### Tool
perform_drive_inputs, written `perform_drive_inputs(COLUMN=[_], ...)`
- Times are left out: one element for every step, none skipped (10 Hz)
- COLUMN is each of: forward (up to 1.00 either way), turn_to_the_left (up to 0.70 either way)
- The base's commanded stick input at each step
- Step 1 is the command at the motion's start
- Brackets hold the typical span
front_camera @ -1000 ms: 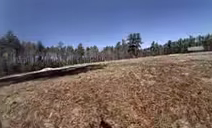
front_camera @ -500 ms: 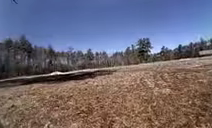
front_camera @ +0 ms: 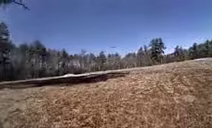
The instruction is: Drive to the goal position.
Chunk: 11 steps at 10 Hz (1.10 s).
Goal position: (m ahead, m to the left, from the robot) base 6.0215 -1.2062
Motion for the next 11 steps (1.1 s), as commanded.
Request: perform_drive_inputs(forward=[0.67,0.68,0.70,0.70,0.70,0.70,0.70,0.70,0.70,0.70,0.70], turn_to_the_left=[0.34,0.22,0.00,0.00,0.00,0.00,0.00,0.00,0.00,0.00,0.00])
